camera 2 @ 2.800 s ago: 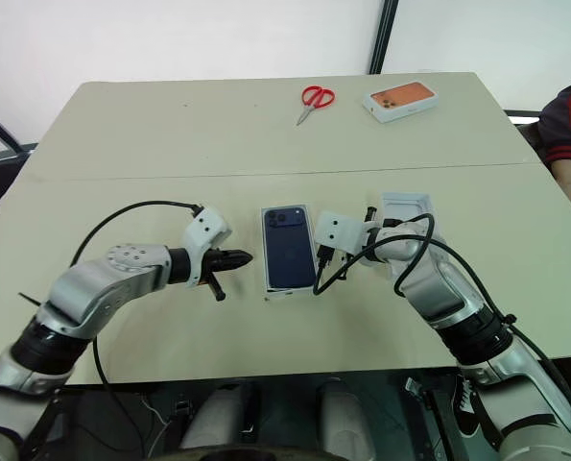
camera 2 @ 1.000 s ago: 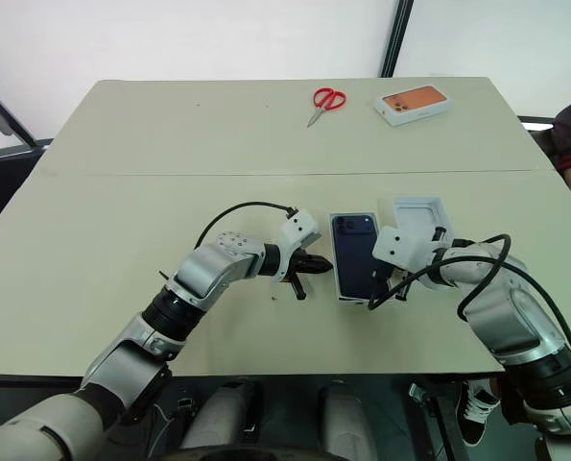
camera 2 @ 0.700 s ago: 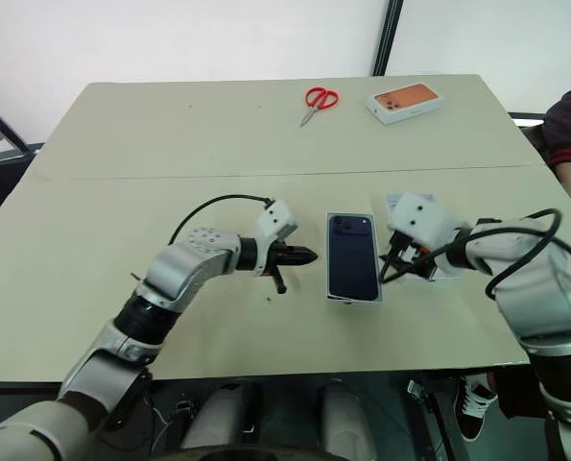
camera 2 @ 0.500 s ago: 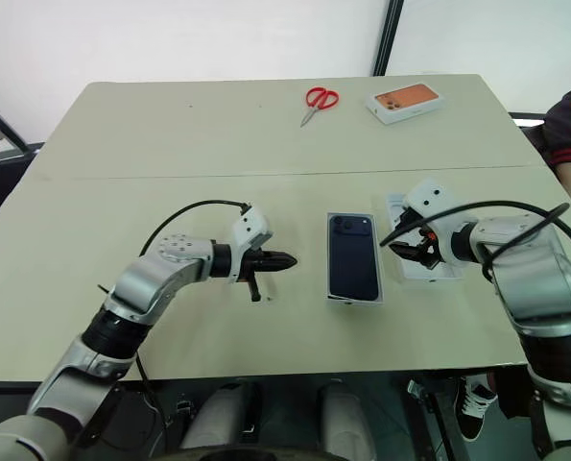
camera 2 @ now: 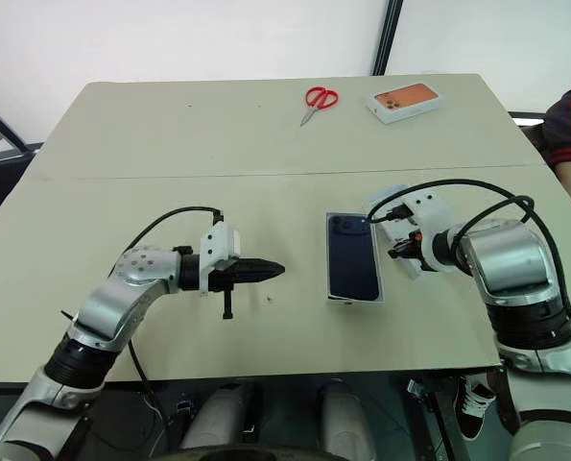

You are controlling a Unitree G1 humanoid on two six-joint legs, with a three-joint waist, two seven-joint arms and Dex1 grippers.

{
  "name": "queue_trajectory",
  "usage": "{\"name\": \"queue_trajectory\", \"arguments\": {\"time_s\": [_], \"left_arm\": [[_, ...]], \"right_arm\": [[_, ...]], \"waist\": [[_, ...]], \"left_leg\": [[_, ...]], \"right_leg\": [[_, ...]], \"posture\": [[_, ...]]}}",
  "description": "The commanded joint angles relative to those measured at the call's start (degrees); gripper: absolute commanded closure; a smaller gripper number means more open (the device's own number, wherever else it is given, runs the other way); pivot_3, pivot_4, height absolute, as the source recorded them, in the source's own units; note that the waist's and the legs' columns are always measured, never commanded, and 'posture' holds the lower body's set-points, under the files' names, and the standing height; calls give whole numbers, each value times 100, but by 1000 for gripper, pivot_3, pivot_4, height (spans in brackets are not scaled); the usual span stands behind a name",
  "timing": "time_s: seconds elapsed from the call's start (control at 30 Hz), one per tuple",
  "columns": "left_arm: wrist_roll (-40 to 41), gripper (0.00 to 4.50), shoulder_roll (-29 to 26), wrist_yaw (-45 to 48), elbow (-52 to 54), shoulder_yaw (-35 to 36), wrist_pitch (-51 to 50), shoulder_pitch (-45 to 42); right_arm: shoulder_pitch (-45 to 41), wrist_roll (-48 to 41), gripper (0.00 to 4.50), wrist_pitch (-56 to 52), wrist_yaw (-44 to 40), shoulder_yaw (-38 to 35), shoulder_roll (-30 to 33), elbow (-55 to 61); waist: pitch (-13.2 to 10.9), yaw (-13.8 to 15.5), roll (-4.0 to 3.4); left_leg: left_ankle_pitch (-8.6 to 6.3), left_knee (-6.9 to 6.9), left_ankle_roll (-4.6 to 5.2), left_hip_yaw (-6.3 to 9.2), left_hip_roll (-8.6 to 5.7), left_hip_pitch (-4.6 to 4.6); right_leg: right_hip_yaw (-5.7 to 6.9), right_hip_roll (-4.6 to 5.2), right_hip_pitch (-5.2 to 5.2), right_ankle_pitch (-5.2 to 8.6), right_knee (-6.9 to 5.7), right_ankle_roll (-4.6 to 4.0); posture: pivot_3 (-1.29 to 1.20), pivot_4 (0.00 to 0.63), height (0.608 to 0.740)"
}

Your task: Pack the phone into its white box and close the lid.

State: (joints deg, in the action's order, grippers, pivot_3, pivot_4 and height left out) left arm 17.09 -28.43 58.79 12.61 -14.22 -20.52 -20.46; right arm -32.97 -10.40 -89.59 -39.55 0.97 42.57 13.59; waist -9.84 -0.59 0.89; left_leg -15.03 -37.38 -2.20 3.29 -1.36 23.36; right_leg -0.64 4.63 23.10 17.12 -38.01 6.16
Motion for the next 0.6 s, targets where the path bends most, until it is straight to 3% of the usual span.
{"name": "queue_trajectory", "arguments": {"time_s": [0.03,0.2,0.3,0.4,0.5,0.53,0.6], "left_arm": [[68,4500,75,-88,137,117,205,8],[92,4500,238,-485,-79,439,273,9],[104,4500,191,-698,-292,804,299,59],[99,4500,143,-833,-536,1076,362,43],[34,4500,104,-882,-781,1198,468,-44],[17,4500,105,-894,-849,1217,491,-87],[11,4500,116,-908,-936,1228,525,-151]], "right_arm": [[-231,-223,4443,-275,201,-455,-127,23],[-818,-478,4443,-291,653,-1391,-392,-174],[-1333,-1665,4443,-291,836,-2184,-549,-279],[-1448,-3815,4443,-291,1753,-2602,-844,-372],[-1237,-6226,4443,-291,3585,-2887,-1647,-435],[-780,-8000,4443,629,4847,-2335,-1483,-311],[-41,-9930,4443,1959,6595,-1620,-1600,33]], "waist": [[0,-4,0],[-3,-19,-5],[-4,-27,-8],[-3,-18,-7],[-2,-41,-6],[-3,-38,-6],[-4,8,-2]], "left_leg": [[0,0,0,-1,0,0],[0,0,0,-2,0,0],[0,4,0,-5,4,0],[0,9,0,-2,10,0],[0,7,1,-7,13,-1],[0,6,1,-5,15,-1],[1,3,1,3,14,10]], "right_leg": [[0,0,0,0,-1,0],[1,-2,4,0,-5,0],[-1,-7,11,0,-8,0],[3,-12,10,0,-6,1],[-1,-11,9,-1,-10,0],[0,-12,8,-1,-13,0],[5,-6,9,0,-9,1]], "posture": [[0,150,740],[0,150,740],[0,150,740],[0,150,740],[0,150,740],[0,150,740],[0,150,740]]}}
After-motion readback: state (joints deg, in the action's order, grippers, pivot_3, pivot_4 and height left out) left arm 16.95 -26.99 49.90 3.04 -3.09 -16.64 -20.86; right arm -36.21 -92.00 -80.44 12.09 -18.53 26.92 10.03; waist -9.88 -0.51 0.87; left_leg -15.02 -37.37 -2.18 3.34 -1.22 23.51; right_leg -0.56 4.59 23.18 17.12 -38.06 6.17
